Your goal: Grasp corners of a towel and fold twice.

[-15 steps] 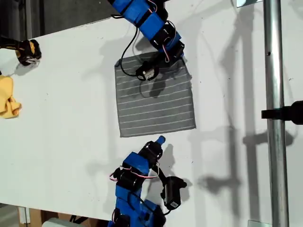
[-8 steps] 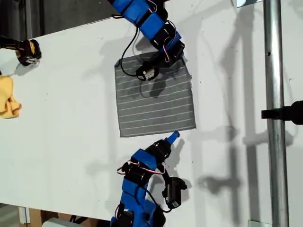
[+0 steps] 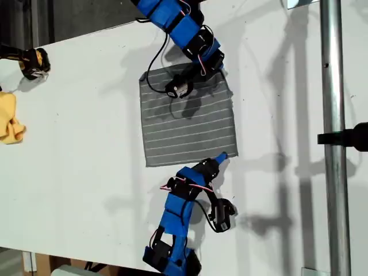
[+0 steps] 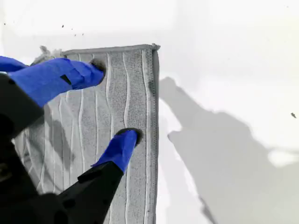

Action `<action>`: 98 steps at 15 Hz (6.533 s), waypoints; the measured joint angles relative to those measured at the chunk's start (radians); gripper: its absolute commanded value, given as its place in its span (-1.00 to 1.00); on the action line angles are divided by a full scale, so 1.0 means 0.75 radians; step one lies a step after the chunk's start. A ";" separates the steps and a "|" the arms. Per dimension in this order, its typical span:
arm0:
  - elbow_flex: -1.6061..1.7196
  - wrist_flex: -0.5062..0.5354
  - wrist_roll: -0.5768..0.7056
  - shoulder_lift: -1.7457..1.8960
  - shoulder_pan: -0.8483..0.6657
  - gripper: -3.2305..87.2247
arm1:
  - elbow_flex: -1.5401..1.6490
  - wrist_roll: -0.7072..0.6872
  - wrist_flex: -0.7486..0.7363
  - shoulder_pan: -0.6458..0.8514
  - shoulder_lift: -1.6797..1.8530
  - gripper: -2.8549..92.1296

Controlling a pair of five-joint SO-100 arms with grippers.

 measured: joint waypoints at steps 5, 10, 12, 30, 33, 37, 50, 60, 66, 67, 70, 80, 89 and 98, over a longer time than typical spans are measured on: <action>-0.020 -0.127 -0.018 -0.102 0.000 -0.45 | 0.000 -0.016 0.000 0.000 0.000 -0.94; -0.059 -0.215 -0.057 -0.149 0.039 -0.41 | -0.004 -0.047 0.000 0.002 0.000 -0.94; -0.063 -0.223 -0.082 -0.186 0.063 -0.41 | -0.004 -0.047 0.000 0.002 0.000 -0.94; -0.166 -0.147 -0.389 -0.405 0.014 -0.97 | -0.022 -0.096 0.000 0.010 -0.016 -0.94; -0.168 -0.088 -0.350 -0.321 0.020 -0.97 | -0.041 -0.096 0.016 0.010 -0.006 -0.94; -0.164 -0.053 -0.245 -0.213 0.031 -0.97 | -0.141 -0.121 0.143 0.016 0.108 -0.94; -0.123 0.053 -0.162 0.088 0.086 -0.97 | -0.681 -0.337 0.489 0.080 0.035 -0.94; -0.074 0.247 0.051 0.231 -0.297 -0.97 | -0.681 -0.732 0.612 0.710 0.286 -0.94; -0.065 0.284 0.247 0.239 -0.583 -0.97 | -0.681 -1.025 0.616 1.194 0.415 -0.94; -0.065 0.284 0.282 0.239 -0.630 -0.97 | -0.681 -1.074 0.616 1.268 0.423 -0.94; -0.065 0.284 0.356 0.252 -0.749 -0.97 | -0.681 -1.164 0.583 1.452 0.430 -0.94; 0.104 0.207 0.299 0.325 -0.755 -0.97 | -0.450 -1.100 0.466 1.466 0.472 -0.94; 0.180 0.190 0.061 0.305 -0.669 -0.97 | -0.292 -0.699 0.452 1.317 0.350 -0.94; 0.057 0.262 -0.153 0.047 -0.591 -0.61 | -0.168 -0.438 0.462 1.407 0.319 -0.59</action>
